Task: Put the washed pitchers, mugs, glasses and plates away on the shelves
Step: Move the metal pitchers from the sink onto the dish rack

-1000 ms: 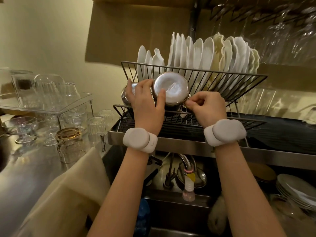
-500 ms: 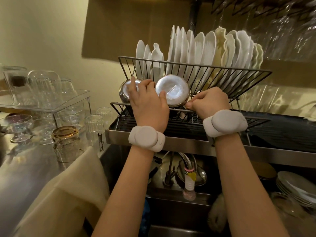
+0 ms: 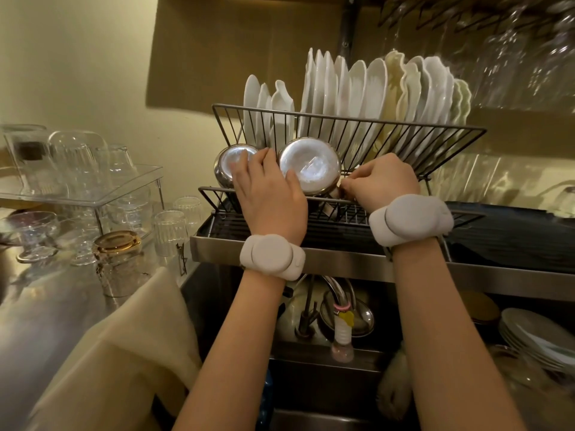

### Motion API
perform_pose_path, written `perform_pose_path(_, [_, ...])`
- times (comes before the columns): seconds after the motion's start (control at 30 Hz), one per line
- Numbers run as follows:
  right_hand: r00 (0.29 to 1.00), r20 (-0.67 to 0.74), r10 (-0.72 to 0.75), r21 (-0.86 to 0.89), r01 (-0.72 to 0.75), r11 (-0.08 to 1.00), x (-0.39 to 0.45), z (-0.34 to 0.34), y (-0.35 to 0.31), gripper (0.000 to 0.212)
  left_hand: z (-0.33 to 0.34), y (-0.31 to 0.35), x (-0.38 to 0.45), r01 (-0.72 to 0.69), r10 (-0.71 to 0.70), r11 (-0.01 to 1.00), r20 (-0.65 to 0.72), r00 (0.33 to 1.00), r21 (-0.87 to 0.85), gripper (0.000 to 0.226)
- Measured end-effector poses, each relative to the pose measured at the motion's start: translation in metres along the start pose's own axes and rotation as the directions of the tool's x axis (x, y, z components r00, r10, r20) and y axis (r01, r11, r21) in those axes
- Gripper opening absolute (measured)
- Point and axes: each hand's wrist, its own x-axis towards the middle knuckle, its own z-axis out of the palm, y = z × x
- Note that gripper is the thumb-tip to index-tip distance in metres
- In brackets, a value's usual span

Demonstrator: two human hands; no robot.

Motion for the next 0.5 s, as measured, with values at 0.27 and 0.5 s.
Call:
perform_pose_path(0.27, [0.999,-0.016,0.028,0.048,-0.027,0.998,-0.007,-0.003,-0.003,0.019,-0.006,0.002,-0.01,-0.002,0.0,0.992,-0.013,1.0,-0.127,0.043])
perform_pose_path(0.5, [1.0,-0.016,-0.008,0.105,0.009,0.994,-0.023,-0.006,-0.004,0.025,-0.011,0.004,-0.025,0.04,-0.048,0.977,-0.034,0.998,-0.209,0.042])
